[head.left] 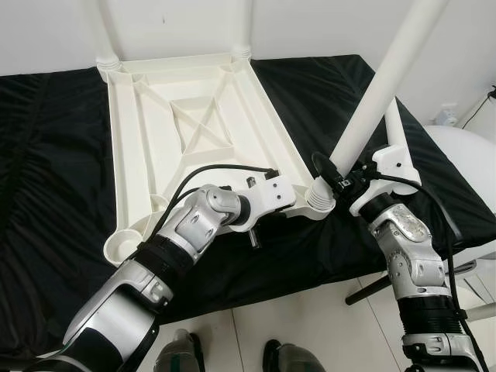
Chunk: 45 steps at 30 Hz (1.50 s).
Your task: Building children table
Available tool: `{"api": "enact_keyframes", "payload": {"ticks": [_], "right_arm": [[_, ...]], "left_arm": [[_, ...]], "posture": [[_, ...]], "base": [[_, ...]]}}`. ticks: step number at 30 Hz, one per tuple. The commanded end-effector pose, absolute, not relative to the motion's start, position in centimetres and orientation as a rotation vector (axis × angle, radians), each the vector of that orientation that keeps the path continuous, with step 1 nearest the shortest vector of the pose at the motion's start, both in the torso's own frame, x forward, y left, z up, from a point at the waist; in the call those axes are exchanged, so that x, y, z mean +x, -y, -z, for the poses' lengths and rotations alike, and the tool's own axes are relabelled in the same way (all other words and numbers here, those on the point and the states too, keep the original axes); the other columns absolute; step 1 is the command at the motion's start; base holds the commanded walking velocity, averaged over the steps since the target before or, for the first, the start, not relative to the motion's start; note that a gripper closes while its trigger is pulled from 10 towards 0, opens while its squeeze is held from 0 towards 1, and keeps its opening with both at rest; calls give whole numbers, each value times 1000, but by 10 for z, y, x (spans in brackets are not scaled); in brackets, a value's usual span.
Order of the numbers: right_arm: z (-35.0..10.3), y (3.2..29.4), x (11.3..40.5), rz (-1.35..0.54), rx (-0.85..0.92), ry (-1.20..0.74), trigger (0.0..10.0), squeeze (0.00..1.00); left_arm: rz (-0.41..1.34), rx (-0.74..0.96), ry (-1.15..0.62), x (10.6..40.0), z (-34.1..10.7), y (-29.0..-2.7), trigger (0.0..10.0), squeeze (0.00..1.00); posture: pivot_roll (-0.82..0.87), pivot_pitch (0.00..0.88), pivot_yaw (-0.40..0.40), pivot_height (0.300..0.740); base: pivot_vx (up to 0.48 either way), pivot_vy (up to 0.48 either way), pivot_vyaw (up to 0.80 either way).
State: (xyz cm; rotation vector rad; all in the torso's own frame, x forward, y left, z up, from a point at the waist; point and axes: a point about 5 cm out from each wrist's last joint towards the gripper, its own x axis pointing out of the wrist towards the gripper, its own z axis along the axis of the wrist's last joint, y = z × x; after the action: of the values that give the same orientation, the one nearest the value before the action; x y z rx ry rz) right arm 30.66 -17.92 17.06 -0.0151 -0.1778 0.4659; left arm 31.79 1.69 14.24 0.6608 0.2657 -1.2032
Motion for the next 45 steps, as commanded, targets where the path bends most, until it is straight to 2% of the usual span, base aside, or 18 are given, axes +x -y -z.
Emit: {"api": "enact_keyframes", "payload": {"ticks": [1, 5, 15, 45], "right_arm": [[-146, 186, 303, -444, -34, 59, 10000, 0], [-148, 179, 299, -508, -32, 85, 10000, 0], [-145, 177, 295, -527, -20, 82, 10000, 0], [-145, 179, 295, -387, 20, 89, 10000, 0]], "left_arm": [[1138, 688, -285, 322, -138, -27, 10000, 0], [1138, 688, -284, 321, -138, -27, 10000, 0], [1139, 687, -284, 321, -139, -28, 10000, 0], [1136, 687, -281, 321, -141, -29, 10000, 0]], "posture": [[-31, 109, -21, 740], [-30, 112, -21, 740], [-26, 121, -20, 740], [-25, 127, -22, 740]], "base": [[0, 0, 0], [0, 0, 0], [0, 0, 0], [0, 0, 0]]}}
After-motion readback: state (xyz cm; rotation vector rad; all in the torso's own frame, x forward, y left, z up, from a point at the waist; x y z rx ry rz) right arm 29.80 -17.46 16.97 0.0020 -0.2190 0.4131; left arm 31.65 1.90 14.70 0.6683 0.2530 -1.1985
